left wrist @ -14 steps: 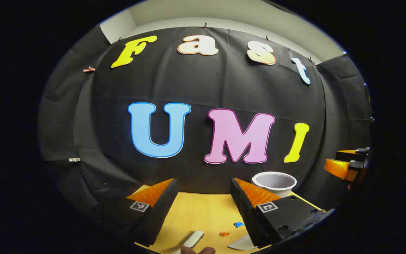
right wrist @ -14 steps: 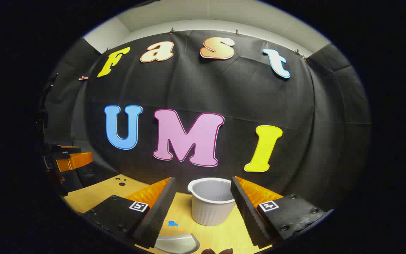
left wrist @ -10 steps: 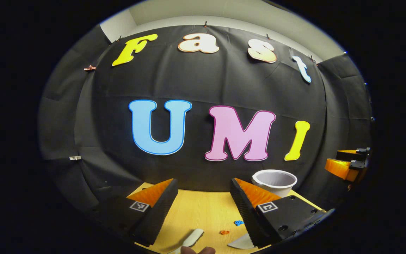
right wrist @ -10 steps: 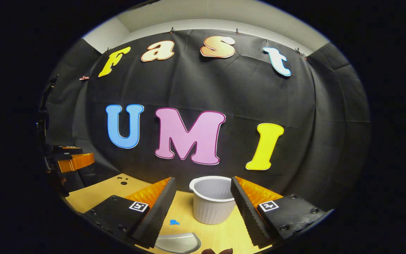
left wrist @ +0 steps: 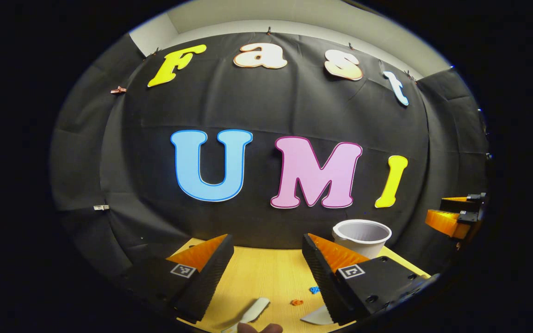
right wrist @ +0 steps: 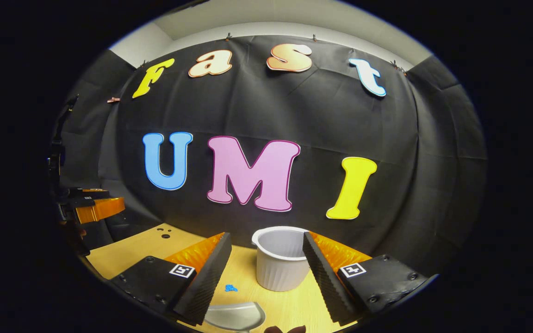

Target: Pick up the small broom and dustpan from the desktop, sweep the trash into the dustpan with the broom, and then empty the trash into the garbage bin.

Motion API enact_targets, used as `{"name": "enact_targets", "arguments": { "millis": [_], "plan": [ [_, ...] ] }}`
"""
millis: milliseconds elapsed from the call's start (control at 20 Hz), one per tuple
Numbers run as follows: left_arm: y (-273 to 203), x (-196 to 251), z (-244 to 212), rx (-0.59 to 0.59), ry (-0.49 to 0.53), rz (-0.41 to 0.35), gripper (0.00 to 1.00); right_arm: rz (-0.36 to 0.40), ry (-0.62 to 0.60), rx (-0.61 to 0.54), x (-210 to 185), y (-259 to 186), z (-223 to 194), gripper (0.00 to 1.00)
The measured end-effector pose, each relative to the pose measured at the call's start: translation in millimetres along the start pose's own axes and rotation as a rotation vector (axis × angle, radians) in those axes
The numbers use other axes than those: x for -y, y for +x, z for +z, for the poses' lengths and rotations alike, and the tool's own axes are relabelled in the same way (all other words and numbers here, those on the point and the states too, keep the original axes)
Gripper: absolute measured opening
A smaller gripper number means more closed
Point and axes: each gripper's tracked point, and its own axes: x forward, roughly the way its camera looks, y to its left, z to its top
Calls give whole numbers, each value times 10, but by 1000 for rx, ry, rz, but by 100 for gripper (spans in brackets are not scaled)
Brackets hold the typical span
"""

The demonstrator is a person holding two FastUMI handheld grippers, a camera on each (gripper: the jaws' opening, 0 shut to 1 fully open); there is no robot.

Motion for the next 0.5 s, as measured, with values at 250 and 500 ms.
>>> {"name": "enact_targets", "arguments": {
  "millis": [250, 500],
  "plan": [
    [9, -28, -118, -21, 4, 9, 95, 119, 24, -166, -141, -152, -474, 98],
    [14, -37, -275, -59, -14, 22, 96, 227, 91, -490, -281, -519, -1402, 98]
  ]
}}
